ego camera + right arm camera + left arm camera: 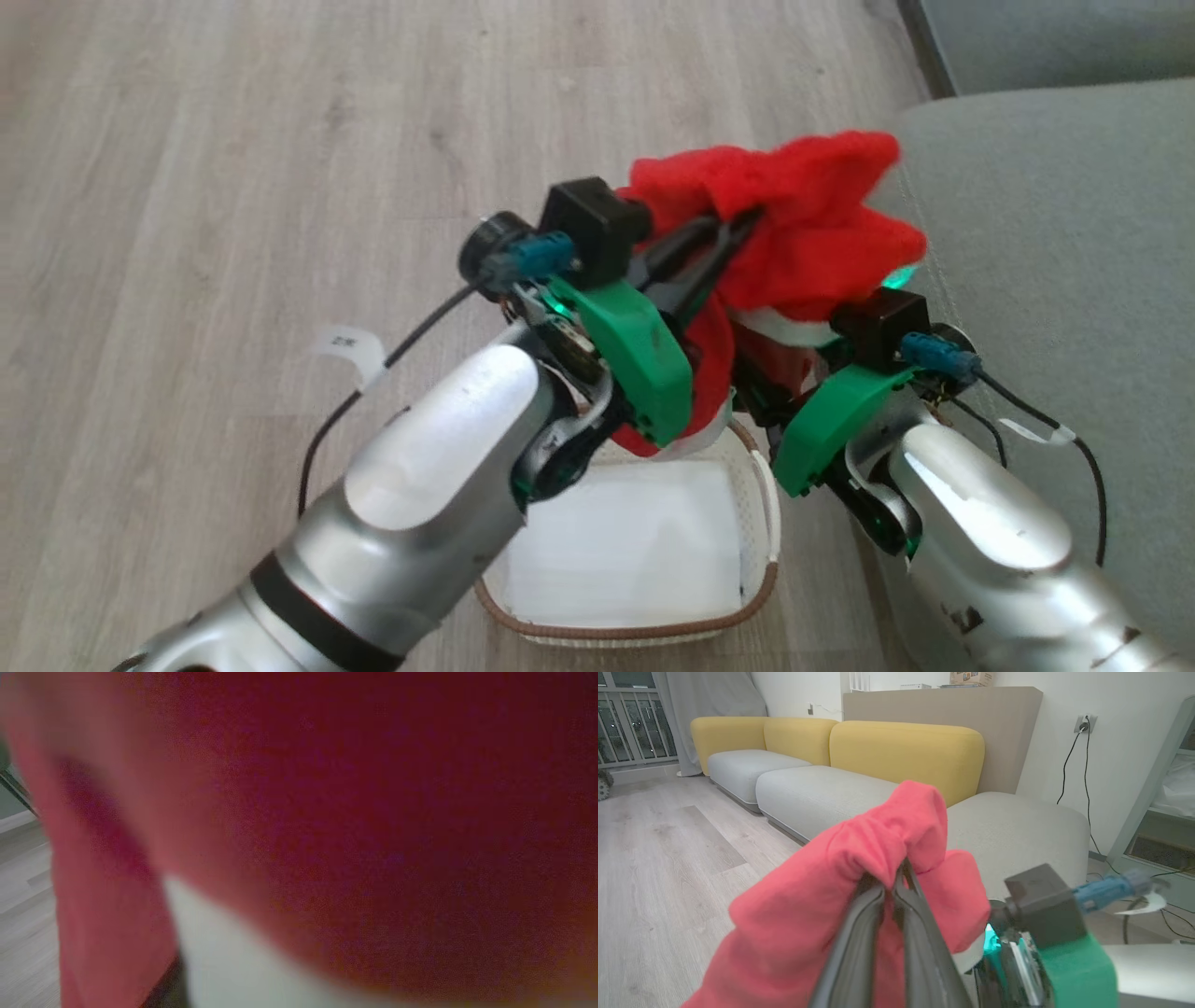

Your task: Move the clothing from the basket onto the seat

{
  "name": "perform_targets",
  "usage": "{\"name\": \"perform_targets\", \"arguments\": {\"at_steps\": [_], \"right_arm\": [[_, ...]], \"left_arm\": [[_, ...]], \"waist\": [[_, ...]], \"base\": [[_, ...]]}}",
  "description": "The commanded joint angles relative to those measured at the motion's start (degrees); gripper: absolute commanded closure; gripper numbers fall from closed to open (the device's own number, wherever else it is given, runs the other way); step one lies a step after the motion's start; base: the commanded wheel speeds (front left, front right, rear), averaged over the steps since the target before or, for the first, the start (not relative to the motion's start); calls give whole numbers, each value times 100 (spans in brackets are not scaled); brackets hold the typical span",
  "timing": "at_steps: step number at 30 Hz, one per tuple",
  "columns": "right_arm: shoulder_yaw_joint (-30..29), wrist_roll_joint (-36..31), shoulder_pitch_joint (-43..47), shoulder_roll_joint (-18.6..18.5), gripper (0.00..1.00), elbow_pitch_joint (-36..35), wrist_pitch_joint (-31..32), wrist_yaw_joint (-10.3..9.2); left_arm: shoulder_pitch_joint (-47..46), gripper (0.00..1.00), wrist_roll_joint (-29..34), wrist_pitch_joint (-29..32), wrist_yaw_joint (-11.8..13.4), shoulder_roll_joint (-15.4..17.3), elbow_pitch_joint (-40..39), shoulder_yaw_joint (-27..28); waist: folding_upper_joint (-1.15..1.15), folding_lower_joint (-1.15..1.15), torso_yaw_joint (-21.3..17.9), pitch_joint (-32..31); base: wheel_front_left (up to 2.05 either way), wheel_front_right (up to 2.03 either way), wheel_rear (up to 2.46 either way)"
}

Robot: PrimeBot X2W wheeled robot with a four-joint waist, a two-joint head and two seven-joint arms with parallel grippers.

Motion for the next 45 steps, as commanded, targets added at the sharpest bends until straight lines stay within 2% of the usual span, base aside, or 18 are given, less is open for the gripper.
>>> {"name": "perform_targets", "arguments": {"at_steps": [1,9,10,11,24,38,39,40,41,45], "right_arm": [[110,91,-270,47,0,-39,-99,-1],[269,268,-745,223,0,598,-410,-1],[276,265,-776,244,43,639,-425,-1],[288,265,-800,264,100,660,-436,-1],[83,233,-602,169,100,192,-452,-1],[-709,-15,237,-53,100,-846,-453,-1],[-771,-40,295,-63,100,-919,-453,-1],[-827,-65,349,-72,100,-987,-453,-1],[-882,-87,399,-80,100,-1050,-453,-1],[-1120,-183,549,-116,100,-1272,-453,-1]], "left_arm": [[-386,100,-30,-24,-40,-9,-175,172],[-413,100,-170,-18,-45,-119,-151,-39],[-419,100,-184,-21,-40,-124,-141,-50],[-425,100,-195,-25,-35,-128,-132,-59],[-433,100,-272,-129,58,-1,64,49],[-98,100,-380,-120,157,304,168,67],[-73,75,-386,-117,170,317,170,65],[-47,29,-396,-122,186,326,170,69],[-17,0,-414,-112,200,335,173,70],[58,0,-425,-114,256,383,135,68]], "waist": [[0,0,128,-54],[0,0,455,-44],[0,0,476,-37],[0,0,491,-28],[0,0,353,20],[0,0,194,40],[0,0,181,36],[0,0,163,28],[0,0,141,22],[0,0,38,22]], "base": [[0,0,0],[0,0,0],[0,0,0],[0,0,0],[0,0,0],[0,0,0],[0,0,0],[0,0,0],[0,0,0],[0,0,0]]}}
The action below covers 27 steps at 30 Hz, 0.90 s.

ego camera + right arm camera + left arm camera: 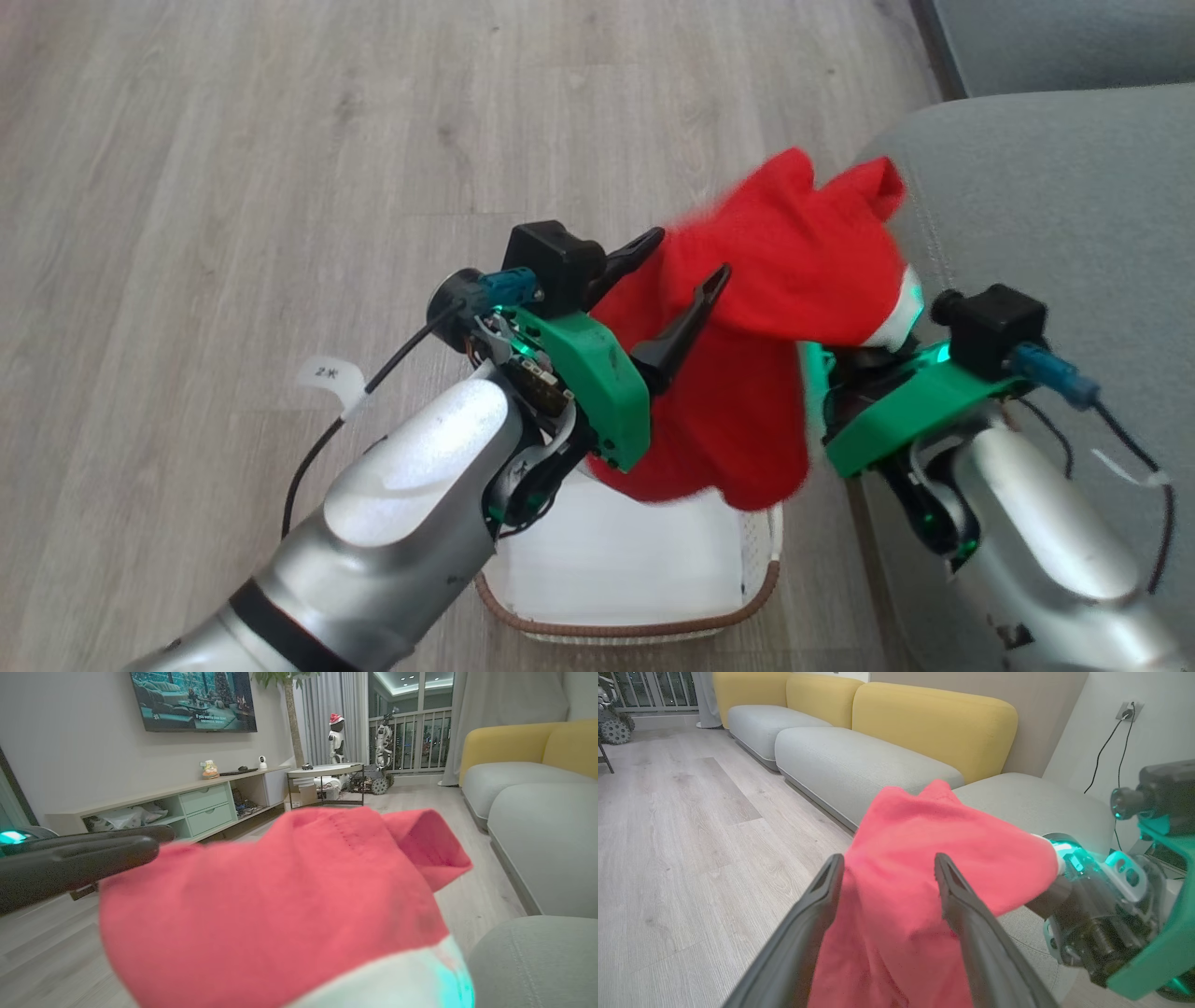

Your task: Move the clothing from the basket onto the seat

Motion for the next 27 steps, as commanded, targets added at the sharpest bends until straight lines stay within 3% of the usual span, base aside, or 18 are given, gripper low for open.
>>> {"name": "perform_targets", "arguments": {"at_steps": [1,12,27], "right_arm": [[-85,-69,-69,-52,100,-289,-77,-1],[-576,-166,149,-214,100,-771,-77,-1],[-1255,-289,396,-454,100,-1711,-73,-1]], "left_arm": [[-206,0,-14,-37,49,131,-205,246],[-89,0,110,-226,94,254,-465,168],[-53,0,243,-404,106,416,-714,84]], "waist": [[0,0,-69,4],[0,0,-588,84],[0,0,-1700,242]], "base": [[0,0,0],[0,0,0],[0,0,0]]}}
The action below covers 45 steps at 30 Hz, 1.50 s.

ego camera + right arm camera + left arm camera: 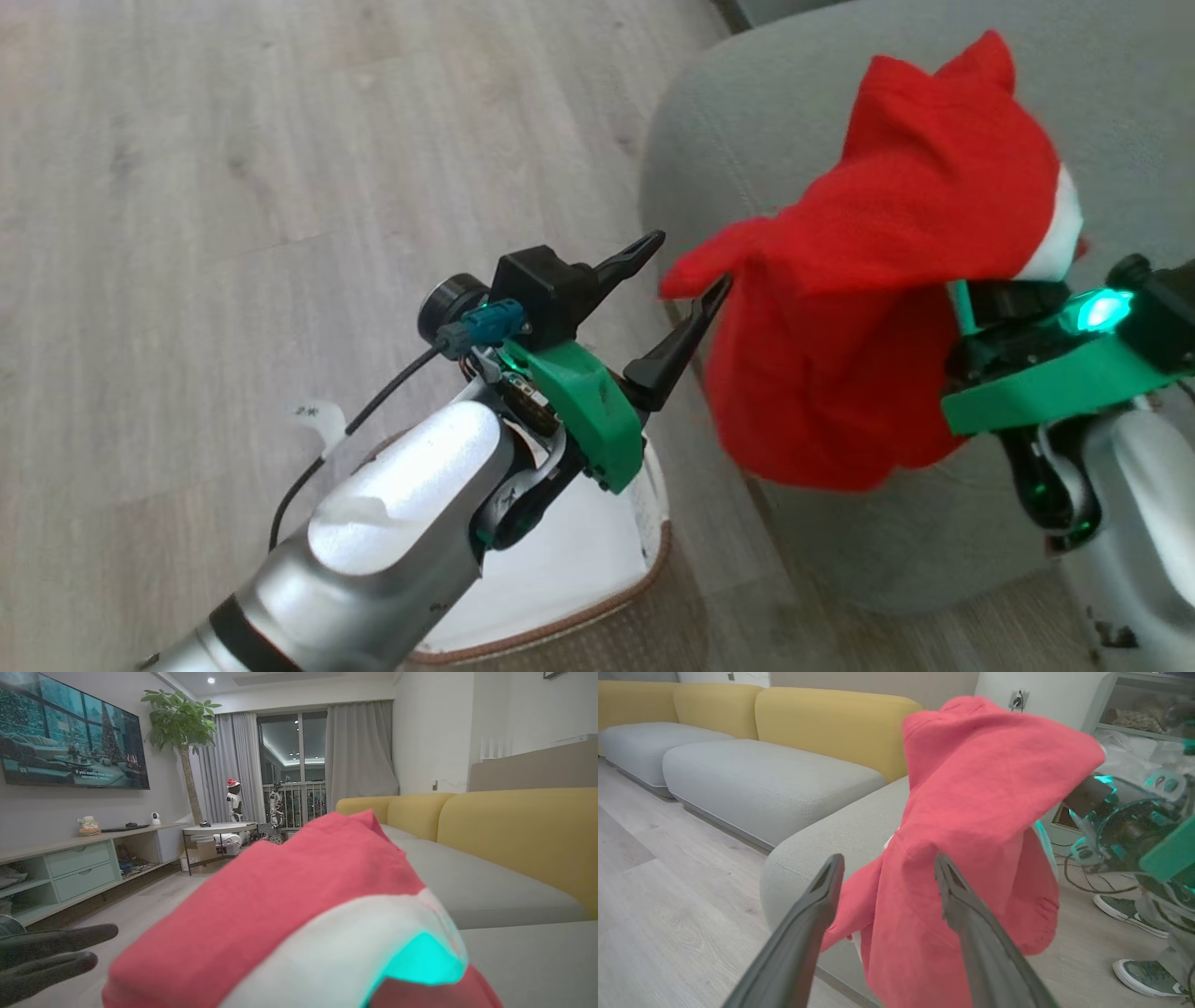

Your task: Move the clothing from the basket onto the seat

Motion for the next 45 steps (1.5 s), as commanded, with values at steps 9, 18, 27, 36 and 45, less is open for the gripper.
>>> {"name": "perform_targets", "arguments": {"at_steps": [9,18,27,36,45], "right_arm": [[-339,-128,196,-47,100,-844,109,-1],[-584,-193,434,66,100,-1337,260,-1],[-806,-257,275,41,100,-1613,421,-1],[-1027,-136,-590,-344,100,-1460,514,-1],[-1261,458,-1812,-1179,100,-597,328,-1]], "left_arm": [[-249,0,46,-33,25,158,-250,178],[-339,0,120,-62,62,206,-244,149],[-457,0,108,-60,41,181,-252,136],[-647,0,162,50,23,203,-339,87],[-996,0,270,268,14,223,-496,31]], "waist": [[0,0,-678,176],[0,0,-1116,354],[0,0,-1163,530],[0,0,-1055,881],[0,0,-848,1555]], "base": [[0,0,0],[0,0,0],[0,0,0],[0,0,0],[0,0,0]]}}
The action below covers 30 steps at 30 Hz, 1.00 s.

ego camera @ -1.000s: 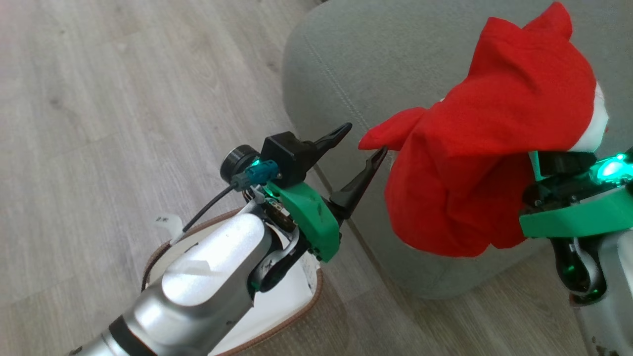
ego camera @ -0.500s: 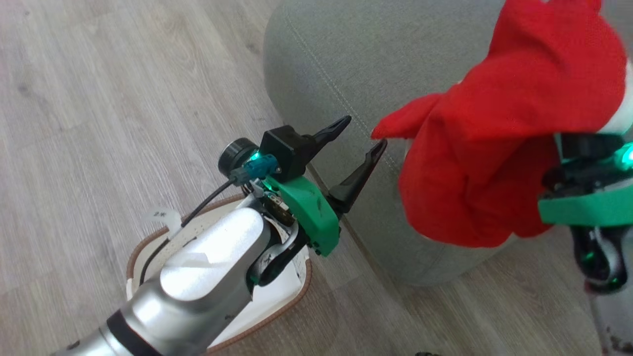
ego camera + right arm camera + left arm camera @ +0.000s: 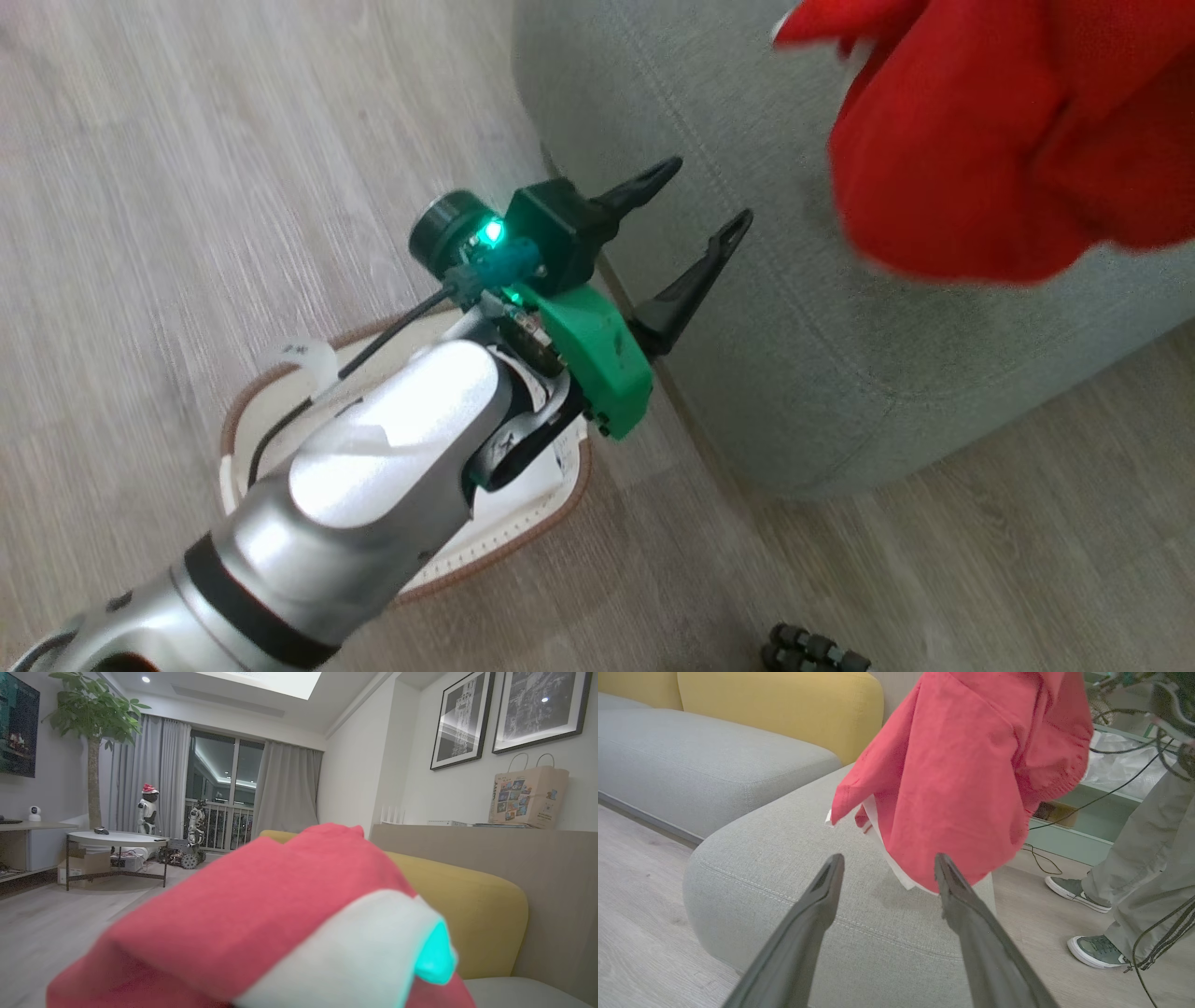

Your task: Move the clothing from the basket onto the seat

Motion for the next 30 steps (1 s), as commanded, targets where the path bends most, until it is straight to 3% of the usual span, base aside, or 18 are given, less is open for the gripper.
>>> {"name": "perform_targets", "arguments": {"at_steps": [1,17,30], "right_arm": [[-39,111,-291,-243,100,-68,-66,-2],[210,940,-1920,-1432,100,2354,-423,-2],[1307,1149,-2299,-1476,100,4387,-247,-2]], "left_arm": [[-361,0,57,30,-24,77,-234,146],[-1094,0,263,412,-100,62,-345,54],[-1329,0,316,407,-94,-7,-339,31]], "waist": [[0,-1,98,241],[0,-1,561,1535],[0,-1,919,1994]], "base": [[0,0,0],[0,0,0],[0,0,0]]}}
